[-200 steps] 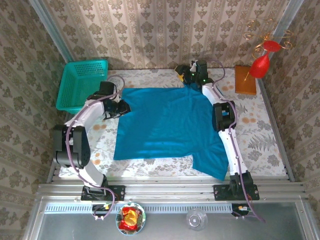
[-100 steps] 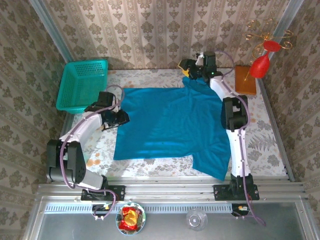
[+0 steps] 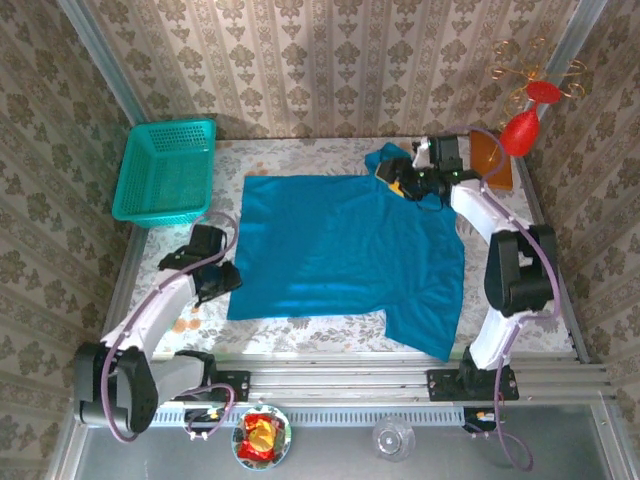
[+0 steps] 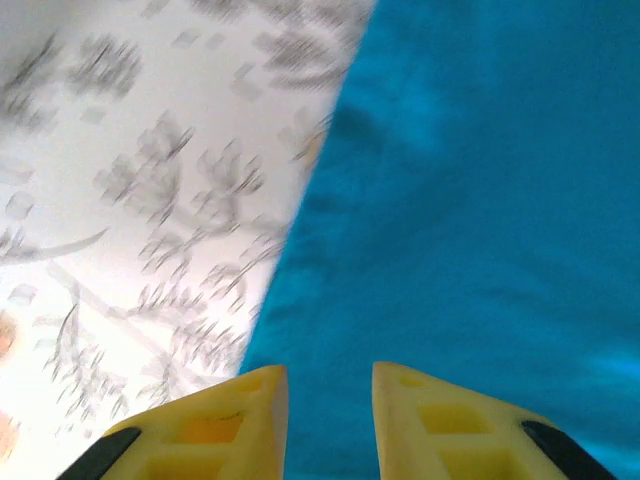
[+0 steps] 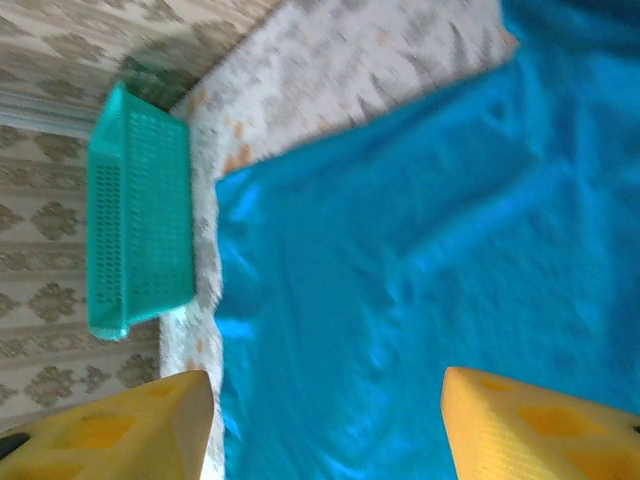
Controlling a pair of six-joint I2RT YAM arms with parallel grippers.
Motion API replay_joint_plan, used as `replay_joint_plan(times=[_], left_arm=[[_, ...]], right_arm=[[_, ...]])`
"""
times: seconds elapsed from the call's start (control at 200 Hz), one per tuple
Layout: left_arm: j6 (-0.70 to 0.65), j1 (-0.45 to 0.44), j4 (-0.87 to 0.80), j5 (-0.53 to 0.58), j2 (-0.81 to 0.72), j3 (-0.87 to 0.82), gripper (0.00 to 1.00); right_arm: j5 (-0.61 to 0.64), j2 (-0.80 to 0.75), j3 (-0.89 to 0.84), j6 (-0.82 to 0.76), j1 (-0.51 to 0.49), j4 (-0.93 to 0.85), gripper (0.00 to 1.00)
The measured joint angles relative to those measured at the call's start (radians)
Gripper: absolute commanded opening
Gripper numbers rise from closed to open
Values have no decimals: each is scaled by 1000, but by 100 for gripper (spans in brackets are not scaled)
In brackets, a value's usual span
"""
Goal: Fold the inside-out t-shirt
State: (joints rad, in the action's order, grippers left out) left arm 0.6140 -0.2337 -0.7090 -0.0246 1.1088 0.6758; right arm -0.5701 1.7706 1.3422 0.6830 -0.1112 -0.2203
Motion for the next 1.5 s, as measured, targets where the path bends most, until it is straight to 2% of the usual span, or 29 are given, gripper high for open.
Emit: replay_joint_plan(times=[0.225, 0.48, 0.63, 0.965, 1.285, 1.5], left_arm=[[101, -56, -71, 70, -24, -75, 26], [153, -87, -69, 78, 11, -106, 27], [166, -93, -64, 79, 26, -113, 33], [173, -100, -37, 73, 72, -140, 30], [172, -101, -21, 51, 94, -130, 15], [171, -101, -17, 45, 84, -130, 3]], right_arm=[[56, -254, -224, -34, 0, -79, 64], [94, -472, -349, -73, 0, -166, 65], [109, -527, -386, -86, 0, -205, 66], [123, -555, -419, -86, 0, -246, 66], [169, -643, -453, -86, 0, -323, 65], [256, -759, -548, -56, -8, -432, 58]])
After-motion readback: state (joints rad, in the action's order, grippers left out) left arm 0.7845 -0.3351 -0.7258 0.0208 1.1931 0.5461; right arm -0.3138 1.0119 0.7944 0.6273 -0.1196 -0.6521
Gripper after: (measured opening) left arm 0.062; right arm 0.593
